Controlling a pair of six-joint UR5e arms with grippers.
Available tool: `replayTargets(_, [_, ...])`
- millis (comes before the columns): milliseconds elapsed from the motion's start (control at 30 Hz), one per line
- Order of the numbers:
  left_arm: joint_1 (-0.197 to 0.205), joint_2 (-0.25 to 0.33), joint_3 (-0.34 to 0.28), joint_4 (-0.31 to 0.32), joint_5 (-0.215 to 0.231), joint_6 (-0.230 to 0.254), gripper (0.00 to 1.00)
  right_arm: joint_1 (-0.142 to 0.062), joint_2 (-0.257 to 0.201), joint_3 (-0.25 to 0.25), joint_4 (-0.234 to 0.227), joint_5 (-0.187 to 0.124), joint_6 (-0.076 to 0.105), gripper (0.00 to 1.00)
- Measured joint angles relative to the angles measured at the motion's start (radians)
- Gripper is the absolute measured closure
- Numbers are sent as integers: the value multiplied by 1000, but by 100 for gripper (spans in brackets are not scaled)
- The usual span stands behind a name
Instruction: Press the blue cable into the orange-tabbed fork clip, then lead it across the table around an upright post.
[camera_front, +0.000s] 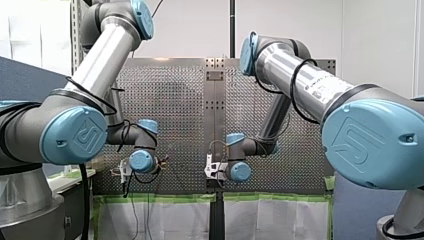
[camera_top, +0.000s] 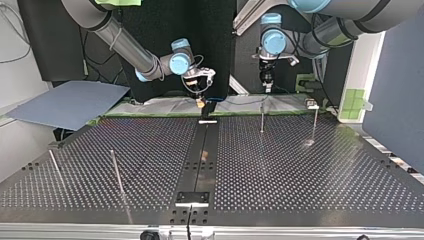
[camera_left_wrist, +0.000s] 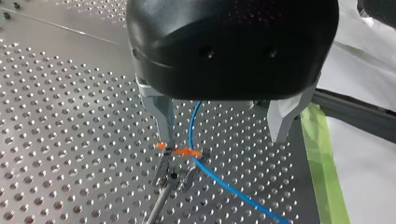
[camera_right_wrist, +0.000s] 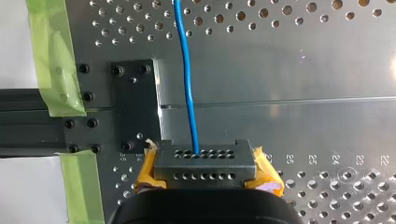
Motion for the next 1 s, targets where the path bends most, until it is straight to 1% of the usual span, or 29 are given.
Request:
replayTargets(100, [-9,0,1,-6,22,17,0,1,0,0,7,-2,-3,100])
replayTargets(233, [-26,1,11,-23,60,24,0,1,1,0,13,-2,-5,100])
replayTargets(333, [-40,1,30,-45,66,34,0,1,1,0,13,-2,-5,100])
replayTargets(433, [-56,0,51,-64,51,41,0,1,1,0,12,-2,-5,100])
replayTargets(533, [-74,0,73,-72,27,36,0,1,2,0,12,-1,-5,100])
replayTargets(767, [-100,-1,122,-73,-41,28,0,0,2,0,11,-1,-5,100])
replayTargets(900, [-105,-6,149,-74,-58,25,0,0,2,0,11,-1,-5,100])
replayTargets(1000, [-110,-29,177,-80,-65,22,0,1,2,0,11,-1,-4,100])
